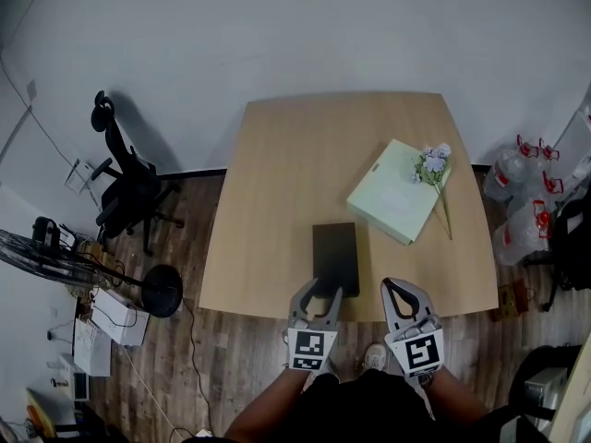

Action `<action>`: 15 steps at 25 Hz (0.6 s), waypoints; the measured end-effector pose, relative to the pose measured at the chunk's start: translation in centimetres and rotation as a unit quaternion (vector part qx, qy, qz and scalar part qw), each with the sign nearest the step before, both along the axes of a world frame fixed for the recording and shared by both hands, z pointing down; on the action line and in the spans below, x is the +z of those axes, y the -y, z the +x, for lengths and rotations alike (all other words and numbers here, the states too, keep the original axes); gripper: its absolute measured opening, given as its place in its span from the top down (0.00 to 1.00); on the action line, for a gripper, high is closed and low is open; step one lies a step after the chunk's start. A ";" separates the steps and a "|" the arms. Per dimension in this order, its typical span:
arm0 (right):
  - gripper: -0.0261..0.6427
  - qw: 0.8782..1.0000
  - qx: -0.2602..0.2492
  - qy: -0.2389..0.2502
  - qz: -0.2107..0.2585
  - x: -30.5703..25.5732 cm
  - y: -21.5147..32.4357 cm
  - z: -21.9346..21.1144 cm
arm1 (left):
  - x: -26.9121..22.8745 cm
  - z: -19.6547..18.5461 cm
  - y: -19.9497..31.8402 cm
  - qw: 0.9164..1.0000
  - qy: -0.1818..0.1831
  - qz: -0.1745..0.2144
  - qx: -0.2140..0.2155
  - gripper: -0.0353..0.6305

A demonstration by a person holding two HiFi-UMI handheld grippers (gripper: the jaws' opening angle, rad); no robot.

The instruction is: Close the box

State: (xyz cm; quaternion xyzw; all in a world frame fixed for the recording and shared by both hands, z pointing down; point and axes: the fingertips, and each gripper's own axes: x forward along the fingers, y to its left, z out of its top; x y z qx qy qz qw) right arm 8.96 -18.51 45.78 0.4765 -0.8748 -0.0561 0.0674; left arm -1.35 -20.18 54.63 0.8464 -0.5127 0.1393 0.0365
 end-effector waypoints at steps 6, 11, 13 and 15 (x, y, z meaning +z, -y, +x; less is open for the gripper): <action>0.94 1.000 -0.002 0.019 -0.002 -0.6 0.5 -0.5 | -4.2 -1.1 0.5 0.998 -0.048 0.028 -0.023 0.71; 0.94 1.000 -0.006 0.009 -0.005 -0.4 0.6 -0.5 | -6.4 -2.3 0.4 0.994 -0.081 0.049 -0.046 0.85; 0.94 1.000 -0.008 0.003 -0.006 -0.4 0.6 -0.6 | -6.8 -2.7 0.3 0.993 -0.088 0.048 -0.054 0.90; 0.94 1.000 -0.010 0.004 -0.005 -0.8 0.7 -0.9 | -6.9 -3.1 0.2 0.993 -0.095 0.046 -0.060 0.93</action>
